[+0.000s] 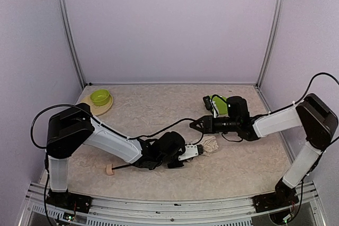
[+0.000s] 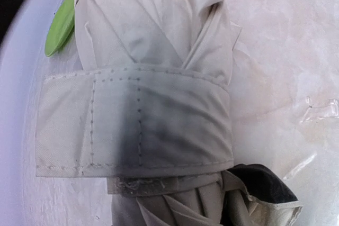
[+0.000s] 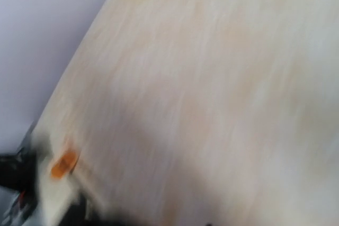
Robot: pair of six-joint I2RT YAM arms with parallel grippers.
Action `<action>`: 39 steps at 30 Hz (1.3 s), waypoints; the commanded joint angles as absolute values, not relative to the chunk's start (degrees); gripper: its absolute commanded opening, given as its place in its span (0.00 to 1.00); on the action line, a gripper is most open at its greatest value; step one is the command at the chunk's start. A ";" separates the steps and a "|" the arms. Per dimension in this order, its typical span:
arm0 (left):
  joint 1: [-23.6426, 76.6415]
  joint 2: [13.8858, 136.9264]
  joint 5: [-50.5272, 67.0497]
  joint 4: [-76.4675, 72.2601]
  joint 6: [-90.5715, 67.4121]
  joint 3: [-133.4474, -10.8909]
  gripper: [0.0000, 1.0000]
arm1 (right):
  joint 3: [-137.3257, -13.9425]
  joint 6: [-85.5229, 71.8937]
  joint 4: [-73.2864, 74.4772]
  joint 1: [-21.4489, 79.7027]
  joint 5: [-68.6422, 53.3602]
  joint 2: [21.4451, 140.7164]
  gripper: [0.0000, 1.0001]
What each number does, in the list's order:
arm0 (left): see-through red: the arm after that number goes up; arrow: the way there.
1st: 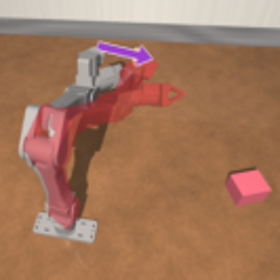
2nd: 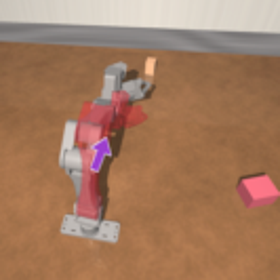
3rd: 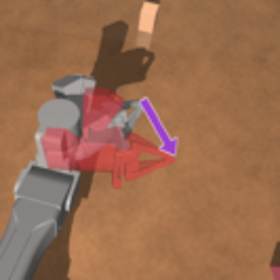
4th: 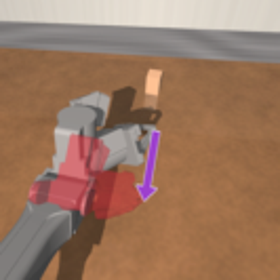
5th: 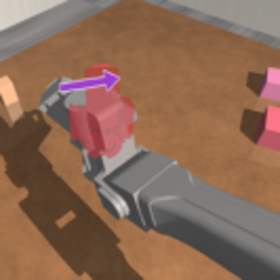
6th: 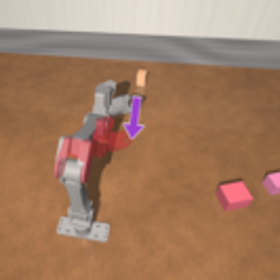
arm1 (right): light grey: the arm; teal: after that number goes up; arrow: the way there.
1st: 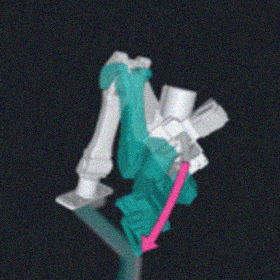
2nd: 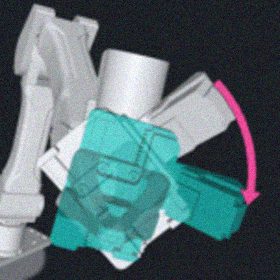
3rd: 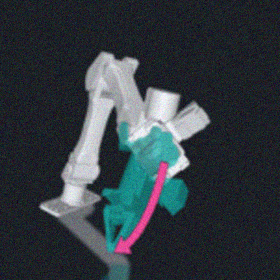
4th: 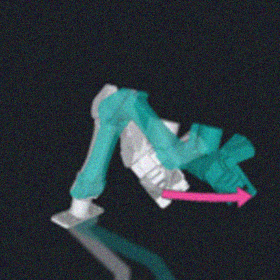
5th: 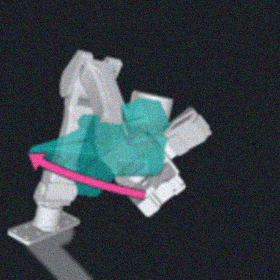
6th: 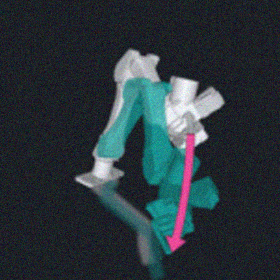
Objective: Put away the umbrella
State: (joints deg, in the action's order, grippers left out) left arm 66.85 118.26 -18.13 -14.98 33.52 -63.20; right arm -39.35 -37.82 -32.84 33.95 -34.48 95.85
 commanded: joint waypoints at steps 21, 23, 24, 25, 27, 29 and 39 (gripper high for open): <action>53.59 78.82 -0.35 -40.64 5.16 -53.16 0.00 | -64.86 -7.85 -13.79 43.40 -19.25 69.16 1.00; 53.60 76.45 1.46 -43.52 4.42 -51.01 0.00 | -68.27 -5.86 -15.97 47.74 -19.86 72.12 1.00; 53.68 75.54 2.30 -45.01 4.00 -49.67 0.00 | -69.43 -5.39 -17.71 49.32 -20.31 73.68 1.00; 53.82 74.81 3.38 -46.70 3.68 -48.48 0.00 | -71.00 -5.40 -18.59 50.60 -20.74 75.58 1.00; 54.51 73.93 5.17 -49.96 3.45 -46.01 0.00 | -75.96 -5.81 -16.21 52.28 -20.66 80.94 1.00; 55.51 73.74 5.08 -52.03 3.28 -44.22 0.00 | -80.70 -4.54 -13.46 54.36 -21.16 84.93 1.00; 61.08 70.50 3.85 -59.78 8.30 -38.39 0.00 | -84.37 -9.69 -11.40 58.55 -13.55 91.02 0.97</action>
